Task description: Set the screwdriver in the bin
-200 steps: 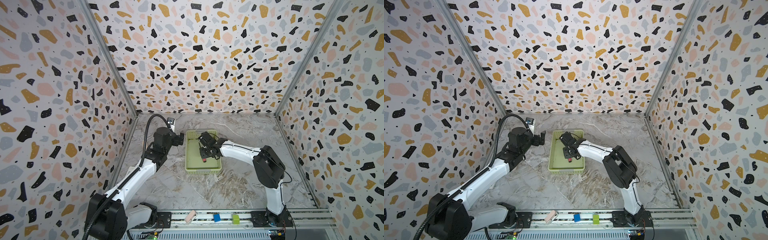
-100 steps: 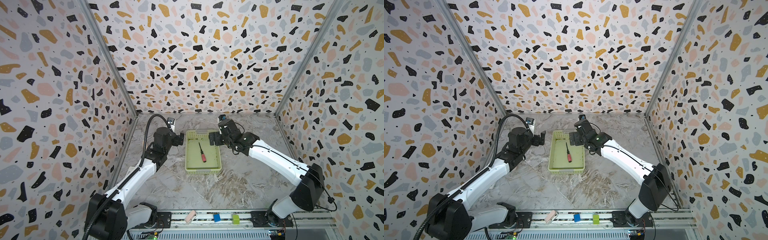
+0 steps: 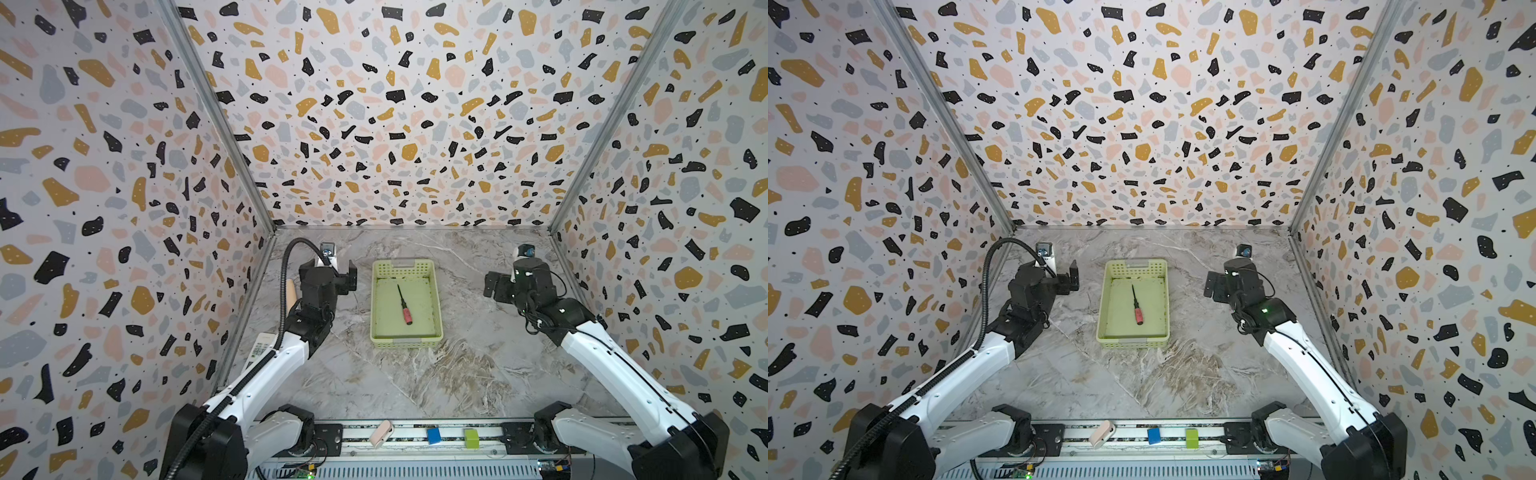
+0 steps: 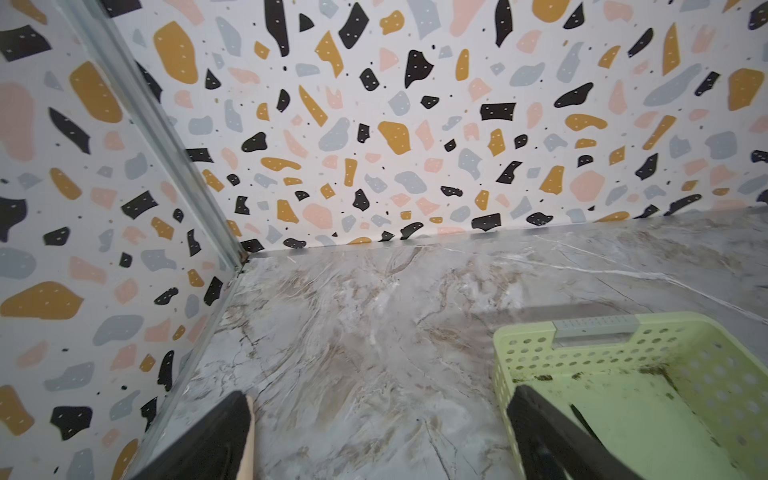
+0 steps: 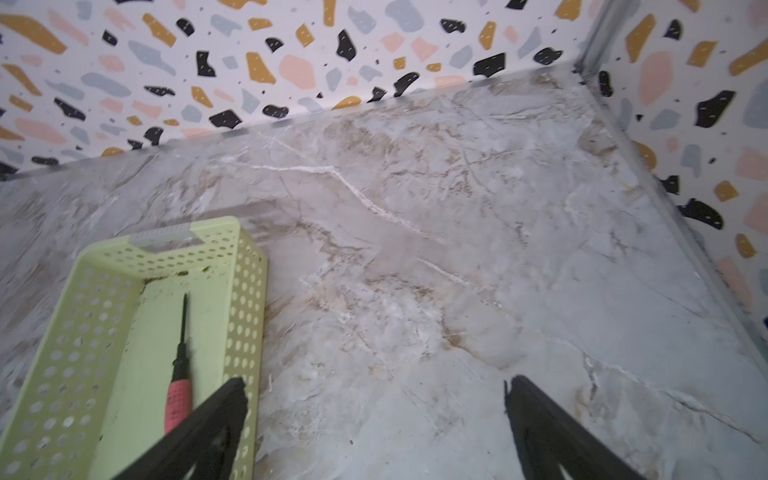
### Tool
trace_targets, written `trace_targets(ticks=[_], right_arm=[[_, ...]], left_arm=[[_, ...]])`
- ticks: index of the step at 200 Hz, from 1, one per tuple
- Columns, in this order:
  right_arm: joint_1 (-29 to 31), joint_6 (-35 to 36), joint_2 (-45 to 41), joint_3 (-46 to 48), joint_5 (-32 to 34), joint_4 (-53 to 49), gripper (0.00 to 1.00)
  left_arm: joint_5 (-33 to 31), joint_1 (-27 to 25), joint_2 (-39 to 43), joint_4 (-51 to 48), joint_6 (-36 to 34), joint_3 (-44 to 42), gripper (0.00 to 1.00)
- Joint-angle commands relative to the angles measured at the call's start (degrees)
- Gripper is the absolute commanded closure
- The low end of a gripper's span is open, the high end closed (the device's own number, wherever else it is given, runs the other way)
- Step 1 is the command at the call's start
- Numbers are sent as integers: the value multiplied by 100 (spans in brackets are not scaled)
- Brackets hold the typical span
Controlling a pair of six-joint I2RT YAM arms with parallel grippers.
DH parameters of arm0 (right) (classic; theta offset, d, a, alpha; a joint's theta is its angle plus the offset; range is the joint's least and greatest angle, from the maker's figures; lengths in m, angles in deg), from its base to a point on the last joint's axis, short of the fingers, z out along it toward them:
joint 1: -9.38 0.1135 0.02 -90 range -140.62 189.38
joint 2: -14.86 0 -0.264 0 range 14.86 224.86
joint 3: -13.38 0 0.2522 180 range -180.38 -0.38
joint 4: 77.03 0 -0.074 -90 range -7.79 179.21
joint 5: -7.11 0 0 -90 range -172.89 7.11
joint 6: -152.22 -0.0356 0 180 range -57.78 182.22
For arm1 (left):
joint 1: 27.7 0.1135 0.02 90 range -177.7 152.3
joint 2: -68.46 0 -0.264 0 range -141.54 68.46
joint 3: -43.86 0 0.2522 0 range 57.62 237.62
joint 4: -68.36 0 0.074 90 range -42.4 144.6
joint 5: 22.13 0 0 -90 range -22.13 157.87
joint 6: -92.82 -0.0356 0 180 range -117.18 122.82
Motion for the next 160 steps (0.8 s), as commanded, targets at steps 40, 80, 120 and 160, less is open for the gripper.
trace_targets(ticks=[40, 80, 120, 160], right_arm=[[-541, 678, -566, 1408, 269, 1958, 1], [-604, 1974, -1151, 3173, 183, 4901, 1], [-1171, 2476, -661, 4108, -63, 6525, 1], [-1629, 2468, 214, 4580, -360, 8156, 1]], left_arm=[[-1902, -11, -228, 1989, 199, -1060, 1], [-2017, -15, -557, 1735, 348, -1007, 0], [-2257, -14, -571, 3053, -8, -2043, 1], [-2422, 2, -648, 3869, -290, -2542, 1]])
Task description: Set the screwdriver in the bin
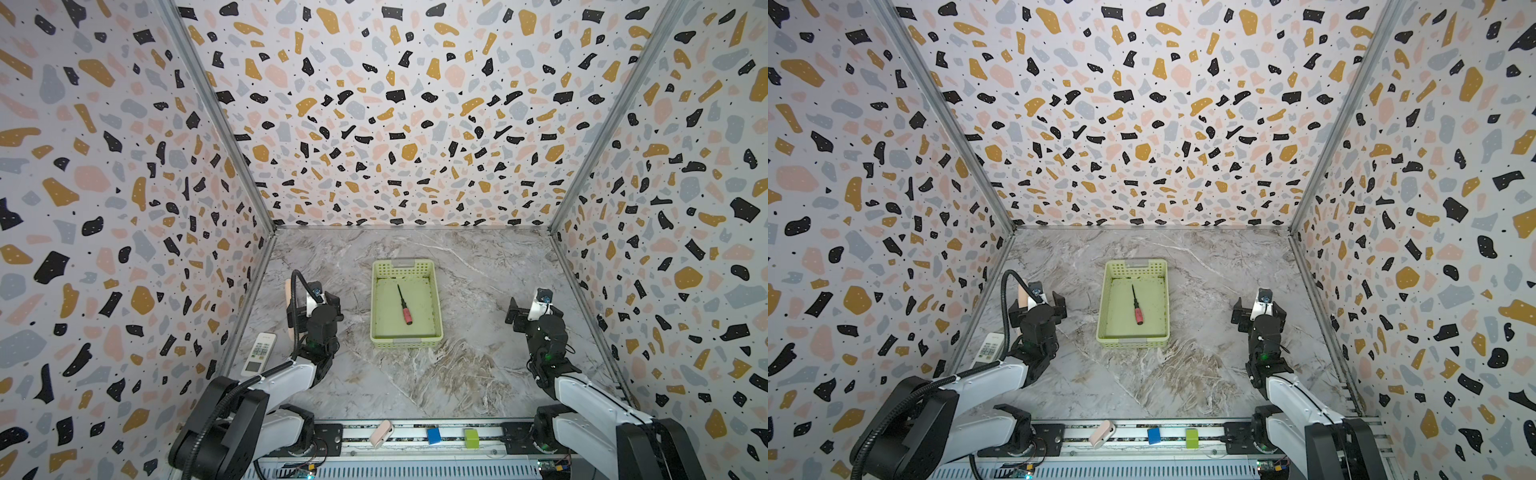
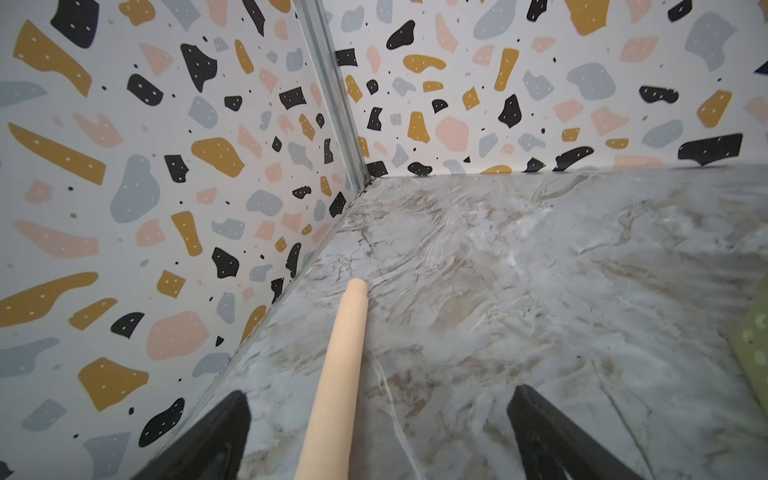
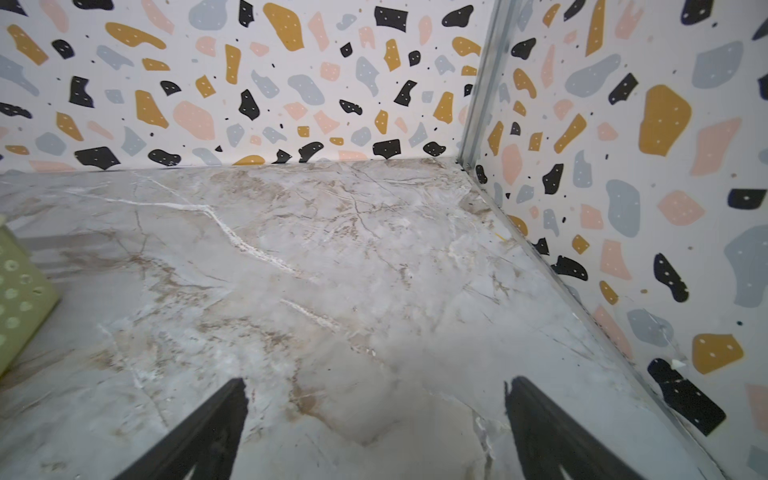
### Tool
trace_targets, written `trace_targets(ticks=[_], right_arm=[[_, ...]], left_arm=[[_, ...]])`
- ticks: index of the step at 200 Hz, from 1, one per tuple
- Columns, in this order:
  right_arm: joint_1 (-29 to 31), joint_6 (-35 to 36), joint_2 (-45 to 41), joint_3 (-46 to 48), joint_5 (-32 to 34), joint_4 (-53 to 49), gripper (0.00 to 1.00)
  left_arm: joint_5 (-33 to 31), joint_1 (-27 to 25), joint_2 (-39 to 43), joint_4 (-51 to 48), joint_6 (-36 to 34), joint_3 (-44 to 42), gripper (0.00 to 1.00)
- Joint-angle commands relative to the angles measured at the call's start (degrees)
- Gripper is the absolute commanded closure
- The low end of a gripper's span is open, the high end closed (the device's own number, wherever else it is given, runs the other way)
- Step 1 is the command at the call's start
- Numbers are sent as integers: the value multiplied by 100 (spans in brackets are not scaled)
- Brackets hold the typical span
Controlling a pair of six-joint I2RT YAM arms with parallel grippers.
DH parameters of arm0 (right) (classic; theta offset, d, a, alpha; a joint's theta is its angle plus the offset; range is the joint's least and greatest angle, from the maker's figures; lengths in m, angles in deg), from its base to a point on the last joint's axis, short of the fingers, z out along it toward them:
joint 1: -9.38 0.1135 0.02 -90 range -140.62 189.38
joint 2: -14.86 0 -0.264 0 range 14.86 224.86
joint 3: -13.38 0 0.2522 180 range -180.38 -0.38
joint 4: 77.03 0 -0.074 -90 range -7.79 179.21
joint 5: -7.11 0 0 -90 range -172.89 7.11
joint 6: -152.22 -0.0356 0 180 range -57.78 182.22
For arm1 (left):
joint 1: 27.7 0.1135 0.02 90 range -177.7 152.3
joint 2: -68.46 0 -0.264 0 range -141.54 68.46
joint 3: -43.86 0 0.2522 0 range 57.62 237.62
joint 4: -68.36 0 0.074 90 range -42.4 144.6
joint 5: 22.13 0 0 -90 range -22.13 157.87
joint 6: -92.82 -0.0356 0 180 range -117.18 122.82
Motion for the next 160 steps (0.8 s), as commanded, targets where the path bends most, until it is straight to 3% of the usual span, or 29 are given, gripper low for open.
trace_targets(ticks=[1, 37, 46, 83, 127, 160], right_arm=[[-174, 287, 442, 69, -311, 1595, 1], [-213, 609, 1387, -128, -524, 1924, 1], [-216, 625, 1442, -303, -672, 1588, 1], [-310, 439, 1815, -554, -1110, 1663, 1], [-362, 452, 2697, 81, -1442, 3792, 1], [-361, 616, 2665, -255, -1848, 2978, 1]], left_arm=[[-277, 4, -52, 1096, -272, -107, 1], [-533, 65, -450, 1697, -250, -325, 0], [-622, 80, -529, 1860, -240, -332, 0], [22, 352, -916, 2617, -93, -542, 1], [1122, 810, -902, 1857, 38, -212, 0], [1897, 1122, -946, 1661, 108, -101, 1]])
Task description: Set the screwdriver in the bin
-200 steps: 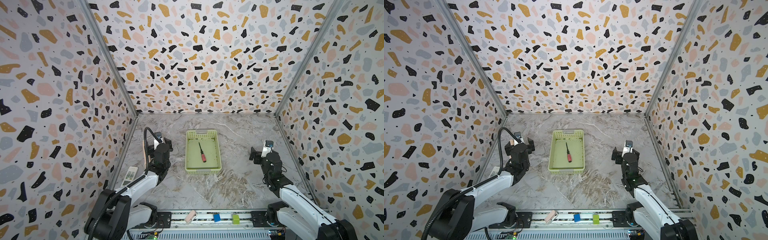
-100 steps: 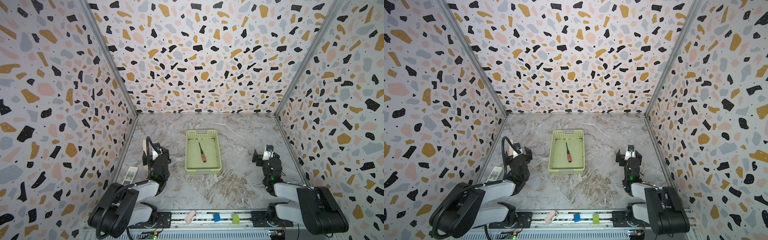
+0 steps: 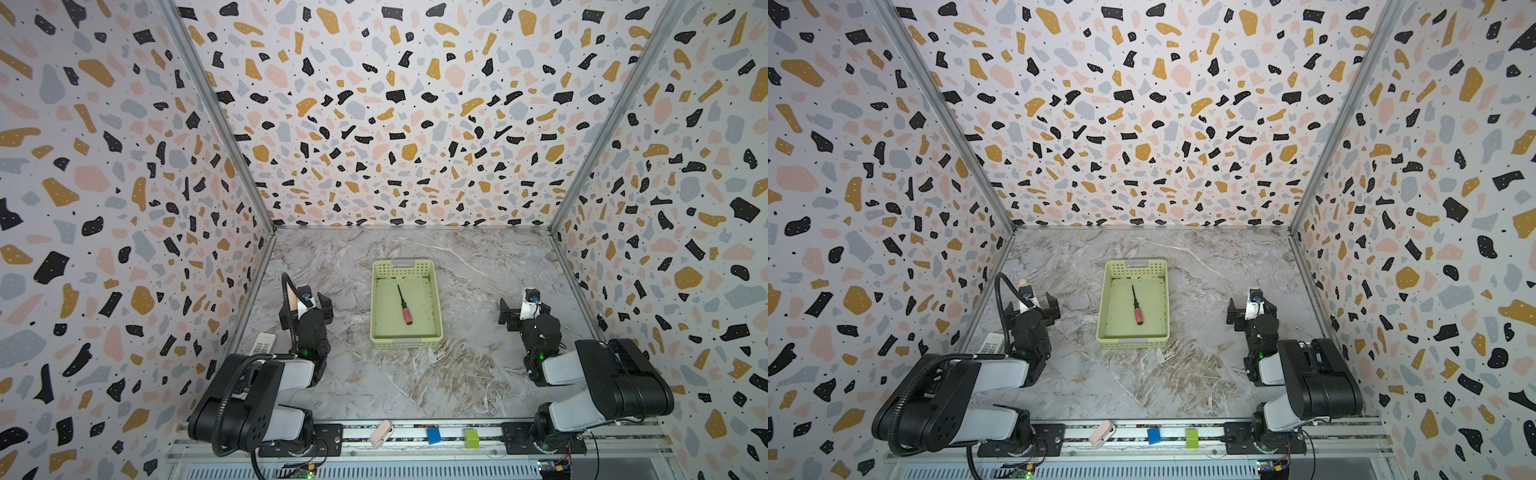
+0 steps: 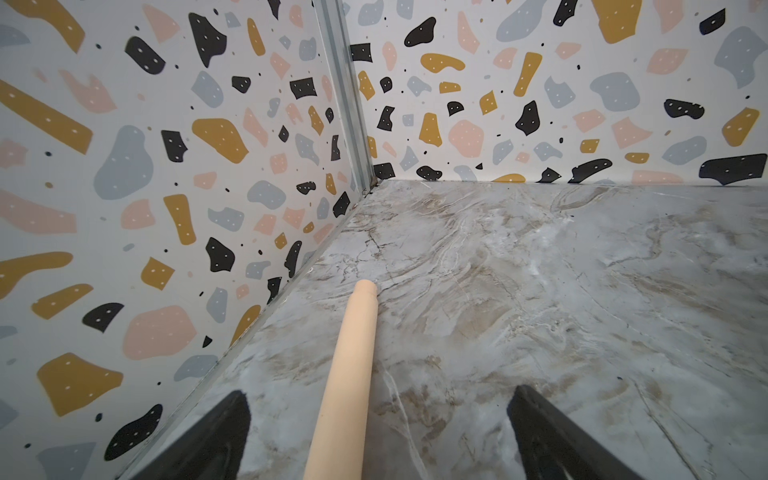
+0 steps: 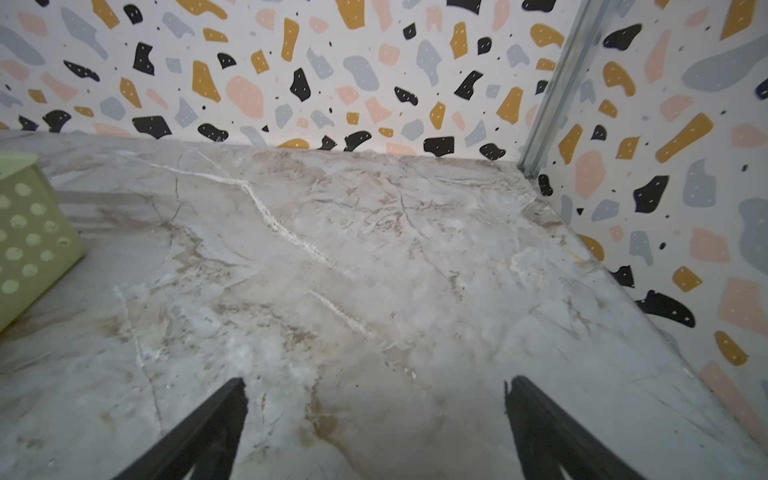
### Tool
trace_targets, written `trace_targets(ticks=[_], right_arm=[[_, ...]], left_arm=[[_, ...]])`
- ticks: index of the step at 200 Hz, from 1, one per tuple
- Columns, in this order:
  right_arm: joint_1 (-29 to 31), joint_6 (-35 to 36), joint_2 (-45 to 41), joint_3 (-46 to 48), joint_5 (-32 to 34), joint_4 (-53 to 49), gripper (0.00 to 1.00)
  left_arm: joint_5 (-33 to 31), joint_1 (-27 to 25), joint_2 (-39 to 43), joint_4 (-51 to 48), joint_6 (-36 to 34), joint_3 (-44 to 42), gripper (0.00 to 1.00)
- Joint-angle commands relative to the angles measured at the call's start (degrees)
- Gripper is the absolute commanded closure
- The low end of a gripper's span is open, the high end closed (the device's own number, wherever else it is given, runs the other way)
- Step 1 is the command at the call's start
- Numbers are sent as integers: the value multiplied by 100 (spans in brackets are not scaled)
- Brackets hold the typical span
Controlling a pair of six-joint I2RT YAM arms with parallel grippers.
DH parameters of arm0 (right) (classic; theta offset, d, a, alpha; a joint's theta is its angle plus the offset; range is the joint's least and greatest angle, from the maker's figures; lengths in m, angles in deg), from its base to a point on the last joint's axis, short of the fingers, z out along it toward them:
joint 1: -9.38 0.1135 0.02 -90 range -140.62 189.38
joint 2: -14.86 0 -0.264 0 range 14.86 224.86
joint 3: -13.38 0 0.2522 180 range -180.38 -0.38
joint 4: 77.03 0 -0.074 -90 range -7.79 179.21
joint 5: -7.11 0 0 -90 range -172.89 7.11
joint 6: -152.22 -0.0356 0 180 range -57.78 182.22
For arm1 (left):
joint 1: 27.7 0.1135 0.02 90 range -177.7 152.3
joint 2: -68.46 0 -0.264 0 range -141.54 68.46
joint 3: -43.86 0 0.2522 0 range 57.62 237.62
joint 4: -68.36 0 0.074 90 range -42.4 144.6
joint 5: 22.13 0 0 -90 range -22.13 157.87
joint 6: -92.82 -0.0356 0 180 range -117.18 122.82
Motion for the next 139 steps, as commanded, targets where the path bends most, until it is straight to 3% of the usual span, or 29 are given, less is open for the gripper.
trace_targets(ticks=[1, 40, 60, 78, 92, 139], right_arm=[[-16, 127, -37, -255, -416, 120, 1], [-61, 130, -12, -367, -523, -79, 1], [-61, 130, -18, -366, -529, -82, 1], [-61, 132, -20, -366, -525, -79, 1], [-61, 126, -19, -366, -521, -69, 1], [-61, 125, -24, -366, -521, -70, 1]], left_arm=[[795, 193, -23, -10, 115, 203, 0], [1314, 317, 1, 230, 51, -4, 0], [1227, 317, -254, 1504, 90, -478, 1], [1234, 317, -73, 645, 95, -203, 0], [1212, 317, -202, 1040, 97, -291, 1], [1126, 325, -130, 790, 147, -230, 0]])
